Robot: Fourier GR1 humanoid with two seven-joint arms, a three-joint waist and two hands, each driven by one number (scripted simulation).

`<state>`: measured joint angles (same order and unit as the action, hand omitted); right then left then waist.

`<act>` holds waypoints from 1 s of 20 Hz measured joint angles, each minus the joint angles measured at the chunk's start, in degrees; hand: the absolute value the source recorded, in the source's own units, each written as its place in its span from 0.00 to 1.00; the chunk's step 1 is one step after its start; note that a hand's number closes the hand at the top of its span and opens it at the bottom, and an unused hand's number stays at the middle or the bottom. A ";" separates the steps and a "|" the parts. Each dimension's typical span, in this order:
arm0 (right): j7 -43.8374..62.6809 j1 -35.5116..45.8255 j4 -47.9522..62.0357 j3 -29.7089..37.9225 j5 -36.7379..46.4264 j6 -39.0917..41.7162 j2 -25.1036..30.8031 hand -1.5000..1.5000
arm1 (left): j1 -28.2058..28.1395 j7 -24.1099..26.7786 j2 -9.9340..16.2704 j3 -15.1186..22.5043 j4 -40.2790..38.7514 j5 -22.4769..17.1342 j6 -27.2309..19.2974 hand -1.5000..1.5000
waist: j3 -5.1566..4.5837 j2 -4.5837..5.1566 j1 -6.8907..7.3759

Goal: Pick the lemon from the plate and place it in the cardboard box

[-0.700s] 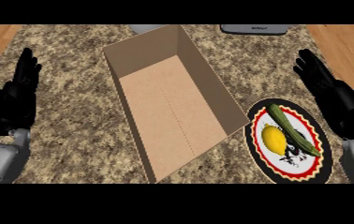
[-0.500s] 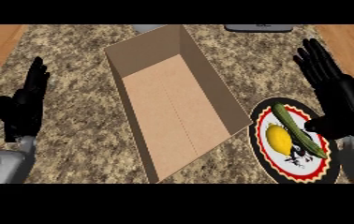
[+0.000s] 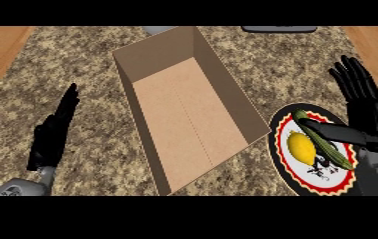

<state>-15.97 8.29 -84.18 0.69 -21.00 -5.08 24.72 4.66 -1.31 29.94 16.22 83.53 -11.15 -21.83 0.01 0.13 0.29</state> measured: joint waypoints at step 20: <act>4.12 -2.09 0.04 -10.45 24.63 22.54 27.85 0.00 | -2.71 0.10 -2.13 0.06 0.87 2.79 0.88 0.50 | -0.12 -0.18 0.09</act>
<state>-11.86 6.20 -84.15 -9.76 3.63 17.47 52.57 1.96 -1.21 27.81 16.27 84.40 -8.36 -20.94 -0.11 -0.05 0.38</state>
